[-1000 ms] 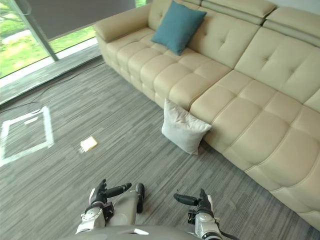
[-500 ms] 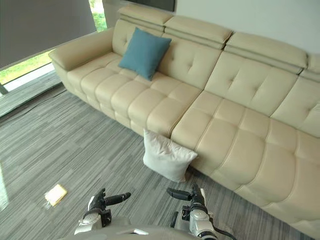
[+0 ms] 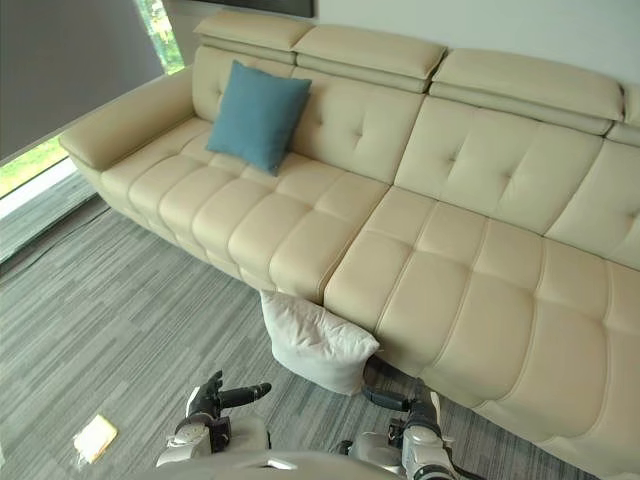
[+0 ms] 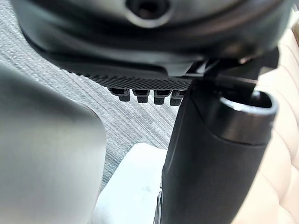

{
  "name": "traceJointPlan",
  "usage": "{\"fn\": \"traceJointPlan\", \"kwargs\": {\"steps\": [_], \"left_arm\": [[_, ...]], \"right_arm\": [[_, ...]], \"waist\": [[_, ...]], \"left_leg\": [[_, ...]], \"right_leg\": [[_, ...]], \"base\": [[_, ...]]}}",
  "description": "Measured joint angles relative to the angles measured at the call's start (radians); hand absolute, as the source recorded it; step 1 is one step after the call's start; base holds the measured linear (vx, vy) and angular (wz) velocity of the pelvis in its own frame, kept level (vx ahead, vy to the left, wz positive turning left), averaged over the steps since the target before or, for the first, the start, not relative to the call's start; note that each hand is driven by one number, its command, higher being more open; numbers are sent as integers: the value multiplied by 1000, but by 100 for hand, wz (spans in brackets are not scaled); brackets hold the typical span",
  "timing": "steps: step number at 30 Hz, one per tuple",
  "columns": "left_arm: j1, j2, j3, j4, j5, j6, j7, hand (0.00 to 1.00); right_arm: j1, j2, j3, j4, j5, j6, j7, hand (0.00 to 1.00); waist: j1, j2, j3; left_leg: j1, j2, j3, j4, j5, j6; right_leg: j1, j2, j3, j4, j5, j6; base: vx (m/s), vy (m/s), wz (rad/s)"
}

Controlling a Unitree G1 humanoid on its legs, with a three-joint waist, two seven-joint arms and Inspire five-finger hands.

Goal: Pick up cushions and gather them together orderly.

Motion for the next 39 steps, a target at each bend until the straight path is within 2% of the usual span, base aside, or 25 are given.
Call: {"fn": "traceJointPlan", "kwargs": {"steps": [2,4,5,8,10,13,18,19,21,22,24,26,29,33,36,39], "left_arm": [[-1,5,-6,1,0,-1,1,100],[-4,4,-6,13,-2,0,6,100],[-5,21,-11,27,0,-1,8,100],[-9,46,-13,49,1,2,9,100],[-12,51,-22,67,4,1,6,100],[-14,54,-49,77,11,1,7,100],[-21,50,-69,78,8,0,19,100],[-41,46,-70,74,-14,-2,32,100],[-64,40,-70,67,-39,-2,46,100],[-92,42,-69,58,-64,-3,57,100],[-146,54,-46,37,-118,-3,83,100],[-190,63,-37,14,-153,-3,106,100],[-241,70,6,-40,-179,-4,117,100],[-414,128,107,-103,-222,-11,156,100],[-522,160,158,-120,-241,-23,181,100],[-636,180,158,-120,-257,-36,202,100]], "right_arm": [[5,-1,0,0,13,1,-5,100],[11,-7,2,3,17,1,-7,100],[27,-2,16,1,24,4,-7,100],[49,16,17,2,24,6,-6,100],[61,17,16,1,26,5,-6,100],[61,17,17,2,26,4,-7,100],[49,-8,33,2,31,0,-25,100],[27,-26,35,2,60,-1,-41,100],[-5,-38,34,2,70,-1,-52,100],[-35,-42,32,1,79,-1,-56,100],[-101,-37,26,-5,112,-1,-72,100],[-150,-40,24,-32,147,-2,-88,100],[-209,-47,16,-67,181,-3,-107,100],[-382,-64,16,-113,227,-4,-148,100],[-485,-66,18,-161,261,-7,-168,100],[-608,-65,40,-185,263,-25,-199,100]], "waist": [[0,-5,3],[1,2,-5],[1,-29,-26],[-2,-57,-46],[-5,-59,-49],[-7,-52,-51],[-7,-33,-42],[-8,-10,-24],[-6,3,5],[-5,6,47],[-4,-12,122],[-2,-18,162],[-5,-22,208],[-7,-28,273],[-8,-28,294],[-5,-28,299]], "left_leg": [[2,-52,-92,-157,25,9],[16,-65,-97,-193,124,1],[24,-88,-65,-205,115,18],[46,-119,-8,-217,100,43],[63,-130,20,-228,91,58],[85,-131,52,-247,91,60],[52,-114,58,-239,91,59],[-22,-105,49,-193,90,59],[-93,-97,41,-154,90,59],[-141,-92,36,-121,90,59],[-246,-91,28,-54,89,61],[-342,-89,19,3,86,65],[-433,-88,8,50,87,67],[-611,-84,3,93,121,89],[-701,-85,3,113,130,94],[-801,-85,2,151,134,99]], "right_leg": [[1,-19,50,28,-23,37],[-9,-26,96,57,-46,72],[-16,-51,118,51,-49,82],[-15,-89,161,31,-42,102],[-4,-104,179,7,-33,117],[1,-109,208,-13,-22,135],[-45,-95,218,9,-22,135],[-117,-84,218,56,-23,135],[-187,-76,217,104,-24,134],[-241,-71,217,149,-29,133],[-358,-71,219,249,-54,130],[-454,-69,218,310,-65,130],[-544,-69,217,358,-63,132],[-719,-70,221,403,-34,137],[-808,-71,224,420,-23,141],[-909,-72,226,458,-24,142]], "base": [[150,218,-58],[178,306,-55],[208,311,-61],[149,209,-40],[91,149,-36],[30,57,-28],[-48,-44,-9],[-146,-68,2],[-183,-66,2],[-158,-48,0],[-259,-72,4],[-280,-32,5],[-213,30,3],[-152,34,-1],[-109,46,-3],[-40,18,-1]]}}
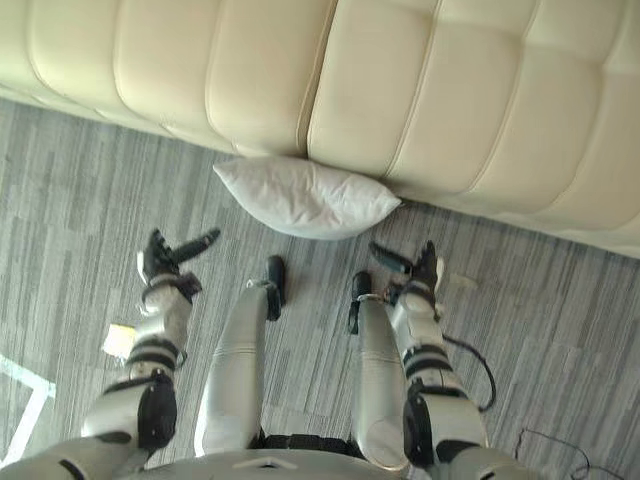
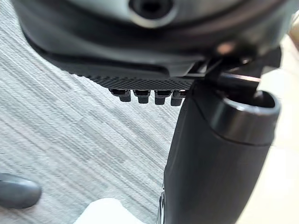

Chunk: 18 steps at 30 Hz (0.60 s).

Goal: Pick up cushions and gather them together orderly.

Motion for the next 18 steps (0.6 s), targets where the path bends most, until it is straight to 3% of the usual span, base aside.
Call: {"fn": "traceJointPlan", "kwargs": {"steps": [4,7,8,9,18], "left_arm": [[-119,-13,-24,6,-8,-9,16,100],[-214,-38,-114,11,-9,-15,29,100],[-230,-45,-137,13,-9,-15,36,100],[-256,-57,-164,21,-9,-16,42,0],[-405,-105,-289,76,-73,-36,66,0]], "right_arm": [[-121,6,18,-27,0,-20,-19,100],[-205,12,13,-32,5,-35,-50,100],[-217,12,10,-32,13,-41,-52,0],[-230,14,-7,-32,32,-44,-57,0],[-327,70,-186,81,79,-48,-39,0]], "waist": [[2,1,8],[5,2,11],[6,2,11],[6,2,11],[9,4,12]], "left_leg": [[-93,-2,-8,27,8,-1],[-168,-7,-31,41,21,-8],[-180,-10,-34,41,26,-9],[-198,-13,-38,41,33,-9],[-294,-41,-66,20,90,-23]], "right_leg": [[-93,0,-3,35,0,1],[-165,0,-18,62,-1,1],[-179,0,-21,68,-1,1],[-198,-1,-24,78,-1,1],[-313,-23,-45,137,-1,-4]], "base": [[-36,-7,2],[-60,-40,11],[-45,-50,17],[-43,-51,11],[-51,-51,15]]}}
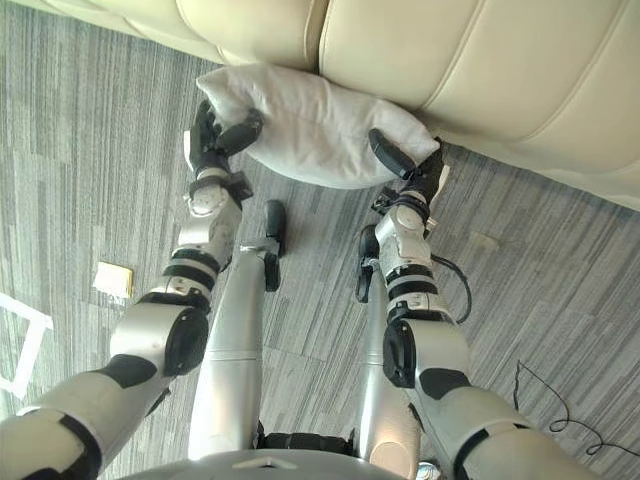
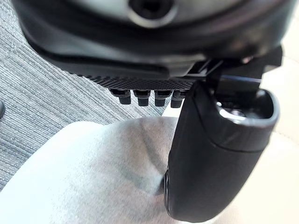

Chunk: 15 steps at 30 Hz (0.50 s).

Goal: Pick up cushions and gather them together orderly.

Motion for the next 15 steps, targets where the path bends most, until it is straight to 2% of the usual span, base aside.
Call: {"fn": "traceJointPlan", "kwargs": {"steps": [6,7,10,12,15], "left_arm": [[17,4,-22,0,-24,-1,24,0],[35,1,-49,-1,-24,-1,25,0],[147,-17,-118,-98,-24,0,30,0],[194,-27,-128,-149,-24,0,31,0],[324,-49,-156,-300,-18,-1,36,0]], "right_arm": [[40,-7,65,5,1,0,-3,0],[66,-7,98,-5,2,0,-5,0],[206,29,153,-100,37,-5,-28,0],[259,38,176,-140,38,-6,-33,0],[403,54,245,-286,37,-6,-52,0]], "waist": [[-2,0,0],[-3,0,0],[-10,0,0],[-12,1,-1],[-13,4,-4]], "left_leg": [[17,-4,-13,-13,15,-6],[36,-3,-12,-20,15,-6],[155,0,-8,-74,15,-7],[198,1,-4,-95,14,-8],[306,3,9,-151,14,-9]], "right_leg": [[18,-5,-14,-2,2,-3],[36,-6,-14,-8,2,-3],[157,-8,-16,-70,8,-13],[201,-7,-16,-93,10,-14],[303,-7,-14,-148,12,-17]], "base": [[-12,-30,8],[0,0,0],[11,-11,0],[49,-25,-2],[83,-34,-3]]}}
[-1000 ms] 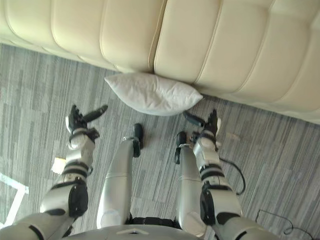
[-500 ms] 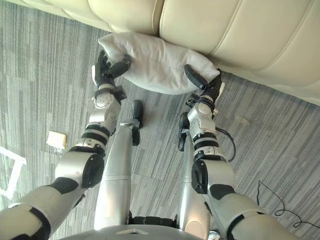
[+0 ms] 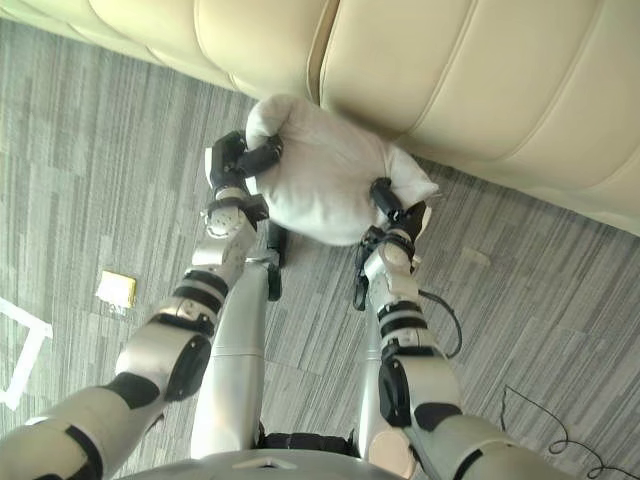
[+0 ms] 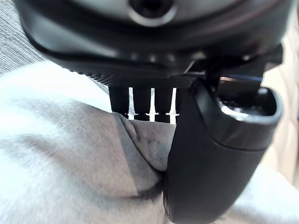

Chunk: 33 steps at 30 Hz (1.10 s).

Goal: Pick up cushions and gather them together orderly.

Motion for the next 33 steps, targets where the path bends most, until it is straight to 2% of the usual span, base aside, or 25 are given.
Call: {"fn": "traceJointPlan", "kwargs": {"steps": [7,11,18,22,26,28,31,32,33], "left_arm": [[285,-34,-58,-334,13,-2,0,0],[457,-38,-119,-514,13,-24,-16,0],[701,-12,-171,-662,14,-43,-45,0],[763,5,-205,-666,13,-43,-47,0],[826,31,-232,-669,13,-43,-64,0],[876,31,-233,-669,11,-43,-68,0],[928,31,-233,-670,11,-43,-68,0],[939,32,-237,-670,9,-42,-69,0],[941,40,-245,-669,9,-42,-71,0]], "right_arm": [[307,-31,118,-433,-63,-9,-7,0],[480,-67,173,-632,-130,-35,0,0],[699,-76,235,-727,-210,-42,36,0],[750,-87,236,-731,-248,-42,46,0],[810,-95,238,-738,-257,-42,56,0],[852,-93,250,-740,-258,-39,65,0],[876,-99,268,-744,-258,-36,65,0],[875,-99,267,-744,-258,-34,65,0],[867,-101,267,-744,-259,-34,63,0]], "waist": [[0,3,-8],[2,2,-47],[-1,1,-223],[-8,4,-252],[-8,0,-282],[-5,-6,-284],[-3,5,-312],[-1,-4,-323],[0,-4,-329]], "left_leg": [[241,0,9,-89,-7,-10],[396,-5,17,-166,-10,-13],[549,3,18,-279,-2,-37],[624,8,5,-311,-4,-42],[635,17,-12,-247,-43,-55],[602,20,-23,-67,-58,-61],[527,43,-20,136,-42,-68],[493,43,-21,165,-58,-63],[485,23,-22,113,-114,-52]], "right_leg": [[241,0,-6,-95,-1,-3],[385,-2,-10,-152,-10,-12],[526,11,-29,-236,-24,-32],[612,19,-46,-280,-25,-34],[653,23,-58,-265,-60,-41],[701,23,-62,-236,-104,-60],[733,41,-64,-216,-138,-80],[738,40,-60,-222,-140,-84],[750,34,-51,-243,-140,-84]], "base": [[103,-41,-1],[51,-26,1],[103,-60,1],[106,-64,7],[40,-30,9],[16,-52,6],[54,-22,-1],[172,33,-1],[164,59,-3]]}}
